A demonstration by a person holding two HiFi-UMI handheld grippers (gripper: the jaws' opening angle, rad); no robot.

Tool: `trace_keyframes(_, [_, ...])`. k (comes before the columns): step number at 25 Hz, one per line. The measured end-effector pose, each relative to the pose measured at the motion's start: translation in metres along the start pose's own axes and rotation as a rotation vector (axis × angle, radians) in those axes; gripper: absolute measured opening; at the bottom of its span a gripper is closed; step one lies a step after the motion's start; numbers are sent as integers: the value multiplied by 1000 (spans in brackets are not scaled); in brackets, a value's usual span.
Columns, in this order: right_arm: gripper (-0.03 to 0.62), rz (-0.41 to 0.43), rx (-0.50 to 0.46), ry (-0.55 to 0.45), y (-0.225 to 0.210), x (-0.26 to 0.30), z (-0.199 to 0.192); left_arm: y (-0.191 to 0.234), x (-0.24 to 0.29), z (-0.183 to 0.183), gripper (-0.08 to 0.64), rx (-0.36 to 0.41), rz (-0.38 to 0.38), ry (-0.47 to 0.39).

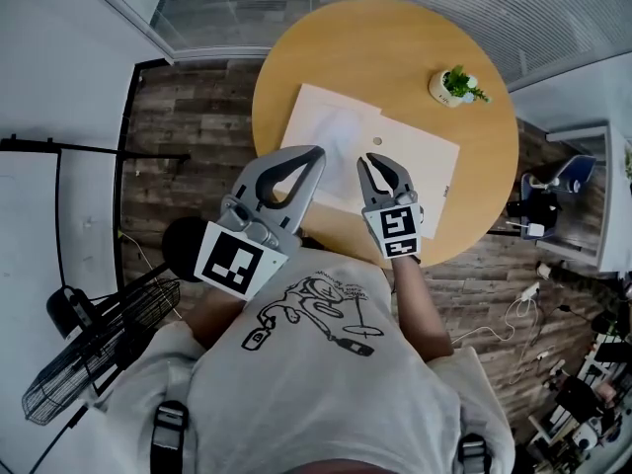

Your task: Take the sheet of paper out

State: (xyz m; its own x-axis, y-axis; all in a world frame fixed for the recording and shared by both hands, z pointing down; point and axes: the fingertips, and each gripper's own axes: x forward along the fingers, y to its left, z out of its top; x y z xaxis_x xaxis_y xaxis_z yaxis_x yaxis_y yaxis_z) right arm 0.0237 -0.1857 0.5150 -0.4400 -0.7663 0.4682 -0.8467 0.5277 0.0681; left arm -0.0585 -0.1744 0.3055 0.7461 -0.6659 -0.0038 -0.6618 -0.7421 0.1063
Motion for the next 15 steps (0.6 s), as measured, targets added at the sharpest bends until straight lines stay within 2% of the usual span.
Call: trace_keyframes(15, [70, 78, -25, 155, 11, 60, -65, 12, 0, 1, 20, -3, 14, 8])
